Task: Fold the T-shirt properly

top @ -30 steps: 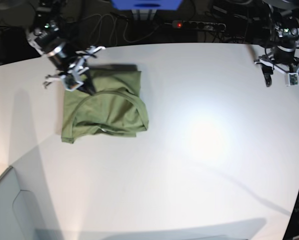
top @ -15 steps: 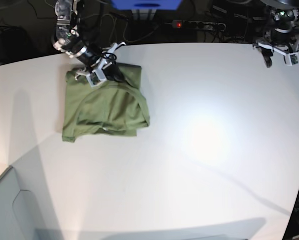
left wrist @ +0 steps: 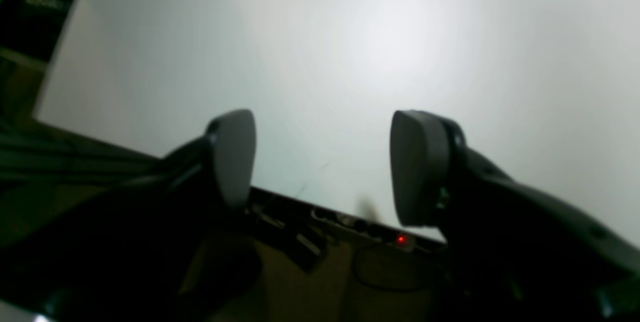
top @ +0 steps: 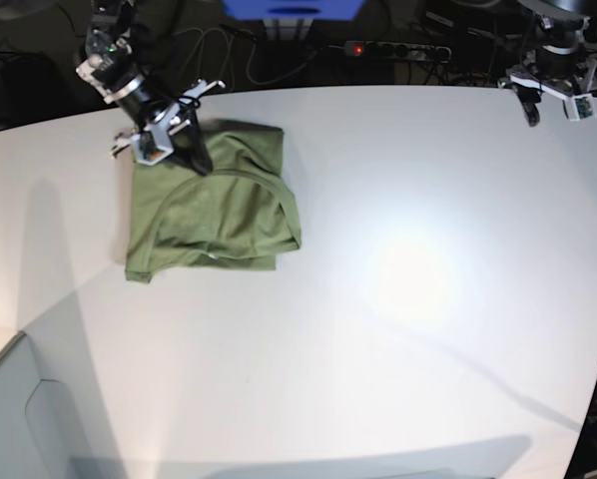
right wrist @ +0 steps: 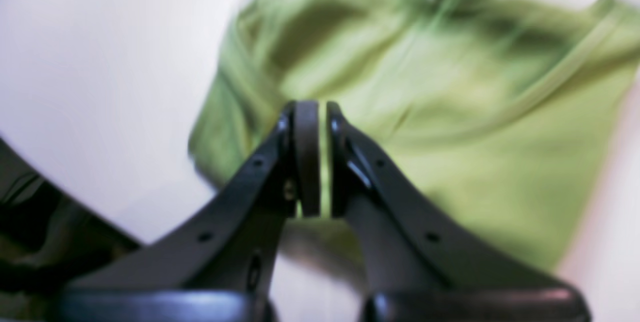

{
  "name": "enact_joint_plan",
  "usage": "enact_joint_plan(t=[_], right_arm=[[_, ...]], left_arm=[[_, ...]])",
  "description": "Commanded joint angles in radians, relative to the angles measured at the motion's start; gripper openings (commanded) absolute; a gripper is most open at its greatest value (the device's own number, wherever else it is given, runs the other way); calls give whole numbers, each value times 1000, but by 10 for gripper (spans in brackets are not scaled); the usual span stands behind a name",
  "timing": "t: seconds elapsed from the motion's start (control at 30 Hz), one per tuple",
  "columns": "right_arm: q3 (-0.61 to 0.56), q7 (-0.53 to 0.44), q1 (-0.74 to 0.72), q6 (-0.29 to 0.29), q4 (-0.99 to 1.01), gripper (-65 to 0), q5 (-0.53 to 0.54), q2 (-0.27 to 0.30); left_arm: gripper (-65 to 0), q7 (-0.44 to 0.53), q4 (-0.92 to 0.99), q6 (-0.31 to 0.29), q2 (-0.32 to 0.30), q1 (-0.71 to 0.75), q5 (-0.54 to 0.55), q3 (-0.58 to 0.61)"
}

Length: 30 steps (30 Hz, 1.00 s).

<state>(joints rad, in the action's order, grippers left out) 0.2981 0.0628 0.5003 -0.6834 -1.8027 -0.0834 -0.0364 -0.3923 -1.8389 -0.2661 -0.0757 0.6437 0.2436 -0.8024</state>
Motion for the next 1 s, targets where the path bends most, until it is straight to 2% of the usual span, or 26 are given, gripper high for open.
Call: enact_joint_plan(t=[0.0, 0.1, 0.2, 0.4, 0.53, 0.63, 0.7, 0.83, 0.97], right_arm=[[29, -25, 16, -12, -30, -650, 38, 2], [123, -24, 45, -12, -53, -650, 83, 2], [214, -24, 111, -12, -53, -650, 119, 2], [286, -24, 304, -12, -50, -650, 158, 2], [272, -24, 392, -11, -7, -650, 156, 3], [244, -24, 386, -11, 103, -650, 153, 16], [203, -24, 352, -11, 222, -650, 152, 49], [92, -36, 240, -11, 531, -650, 153, 135], [-7, -87, 100, -11, 835, -650, 153, 180]], left_arm=[[-281, 17, -32, 3, 11, 18, 17, -7], [-434, 17, -69, 3, 38, 74, 61, -7], [-650, 17, -86, 3, 76, 147, 112, -7], [-650, 17, -63, 3, 172, 261, 116, -1], [-650, 17, 75, 3, 207, 259, 115, 1], [-650, 26, 238, 3, 182, 218, 115, 42], [-650, 26, 376, 6, 136, 166, 105, 79], [-650, 34, 661, 4, 69, 35, 12, 150], [-650, 191, 890, 4, 67, -66, -62, 156]])
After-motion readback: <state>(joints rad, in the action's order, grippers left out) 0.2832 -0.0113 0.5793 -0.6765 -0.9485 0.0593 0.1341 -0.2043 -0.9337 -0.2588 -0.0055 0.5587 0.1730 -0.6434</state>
